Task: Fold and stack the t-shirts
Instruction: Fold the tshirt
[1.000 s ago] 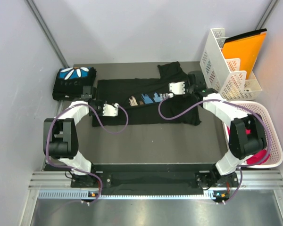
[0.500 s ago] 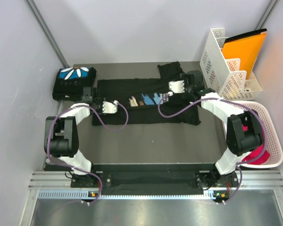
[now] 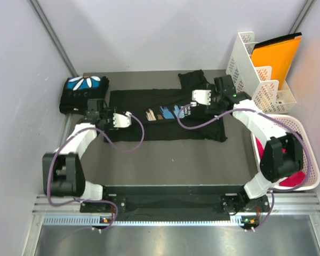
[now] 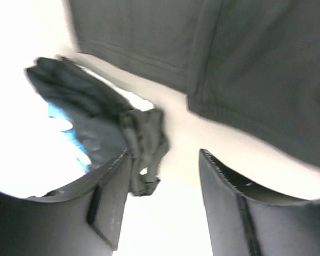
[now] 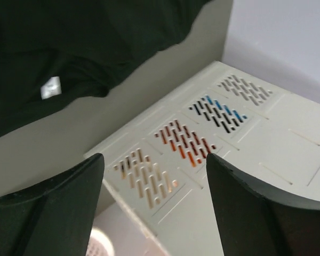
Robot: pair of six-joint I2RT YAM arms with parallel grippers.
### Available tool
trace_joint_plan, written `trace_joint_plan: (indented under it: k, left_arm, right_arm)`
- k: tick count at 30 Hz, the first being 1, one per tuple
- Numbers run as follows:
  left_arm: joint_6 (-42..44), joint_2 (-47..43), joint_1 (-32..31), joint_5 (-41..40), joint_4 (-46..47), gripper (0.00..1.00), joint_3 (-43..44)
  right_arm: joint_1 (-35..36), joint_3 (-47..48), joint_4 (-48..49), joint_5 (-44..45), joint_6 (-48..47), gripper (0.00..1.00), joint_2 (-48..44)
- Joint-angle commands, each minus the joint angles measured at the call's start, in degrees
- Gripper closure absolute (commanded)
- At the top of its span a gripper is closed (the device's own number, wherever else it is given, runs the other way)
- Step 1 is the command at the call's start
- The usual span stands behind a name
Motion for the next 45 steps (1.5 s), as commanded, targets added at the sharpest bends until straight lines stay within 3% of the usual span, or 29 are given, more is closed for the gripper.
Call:
trace_joint_plan:
  k: [1, 6, 10, 28, 32, 41, 45]
  left_arm:
    - [5.4, -14.1, 0.3, 9.6, -15.0, 0.36, -3.4]
    - [13.5, -24.2, 0.3, 10.3, -19.4, 0.34, -12.8]
    - [14.6, -26.4, 0.3, 10.7, -17.6, 0.34, -18.8]
    - [13.1, -18.4, 0.3, 9.0, -11.8, 0.37, -19.7]
    - [13.3, -17.6, 0.3, 8.8, -12.1, 0.47, -19.4]
    - [13.8, -14.6, 0.3, 8.1, -13.6, 0.53, -16.7]
    - [13.9, -11.5, 0.3, 6.6, -15.0, 0.85, -14.5]
  right_arm:
    - [0.4, 5.7, -27.2, -10.7, 7.8, 0.26, -6.8]
    - [1.1, -5.6, -28.3, -11.3, 4.6, 0.27, -14.0]
    - [1.8, -10.6, -27.6, -11.2, 4.4, 0.27, -15.3]
    - [8.8, -21.5, -16.4, -9.5, 6.5, 0.27, -12.7]
    - [8.8, -21.7, -14.1, -9.6, 6.6, 0.27, -11.1]
    - [8.8, -22.0, -10.2, -9.6, 6.7, 0.27, -6.7]
    - [8.7, -22.5, -8.5, -9.2, 6.8, 0.27, -5.8]
